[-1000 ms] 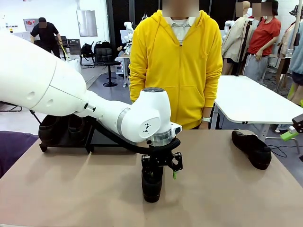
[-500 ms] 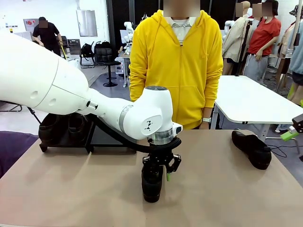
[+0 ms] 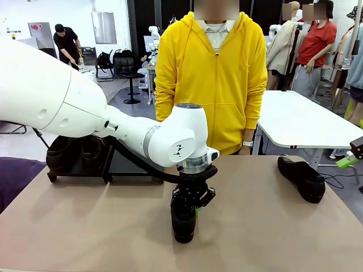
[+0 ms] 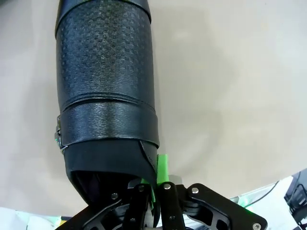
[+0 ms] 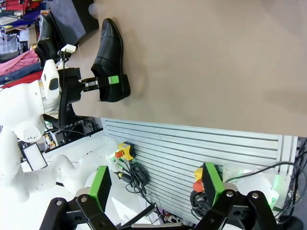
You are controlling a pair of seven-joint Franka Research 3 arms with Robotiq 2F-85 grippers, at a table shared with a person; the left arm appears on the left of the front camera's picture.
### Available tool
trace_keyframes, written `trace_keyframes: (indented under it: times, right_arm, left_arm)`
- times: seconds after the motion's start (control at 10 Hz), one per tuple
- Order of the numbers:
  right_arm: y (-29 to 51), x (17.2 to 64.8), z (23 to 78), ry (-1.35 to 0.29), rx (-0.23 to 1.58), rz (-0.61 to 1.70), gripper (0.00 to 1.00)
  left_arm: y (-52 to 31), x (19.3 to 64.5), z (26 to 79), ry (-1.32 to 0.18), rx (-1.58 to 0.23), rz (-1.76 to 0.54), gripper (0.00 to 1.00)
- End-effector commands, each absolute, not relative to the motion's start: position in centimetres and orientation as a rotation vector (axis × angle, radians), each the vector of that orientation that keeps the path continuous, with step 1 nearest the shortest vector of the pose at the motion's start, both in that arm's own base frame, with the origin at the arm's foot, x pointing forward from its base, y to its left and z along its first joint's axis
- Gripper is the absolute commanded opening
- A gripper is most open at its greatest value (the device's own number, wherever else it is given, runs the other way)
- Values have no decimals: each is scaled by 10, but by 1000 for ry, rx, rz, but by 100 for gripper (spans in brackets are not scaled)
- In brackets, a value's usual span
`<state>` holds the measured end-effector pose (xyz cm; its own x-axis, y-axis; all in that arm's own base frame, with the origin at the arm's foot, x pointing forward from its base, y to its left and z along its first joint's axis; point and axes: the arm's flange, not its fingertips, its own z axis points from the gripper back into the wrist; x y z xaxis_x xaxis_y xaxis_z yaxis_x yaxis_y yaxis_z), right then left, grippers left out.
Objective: Organize the shoes by placing them on the stand.
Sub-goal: Place the Shoe from the middle of the table onto the Shoes Stand.
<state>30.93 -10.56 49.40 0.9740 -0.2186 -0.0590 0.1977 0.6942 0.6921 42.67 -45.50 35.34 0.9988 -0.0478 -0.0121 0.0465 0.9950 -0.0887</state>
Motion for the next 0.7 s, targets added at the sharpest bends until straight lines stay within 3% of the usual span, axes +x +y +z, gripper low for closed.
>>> trace_keyframes:
  times: [0.0,0.3,0.6]
  right_arm:
    - [-108,309,495,-30,767,-213,100]
    - [-108,309,495,-30,767,-213,100]
    - [-108,309,495,-30,767,-213,100]
  left_arm:
    - [-446,415,375,-30,-49,-26,0]
    - [-383,384,441,-97,-111,5,0]
    - [-267,340,511,-151,-115,189,0]
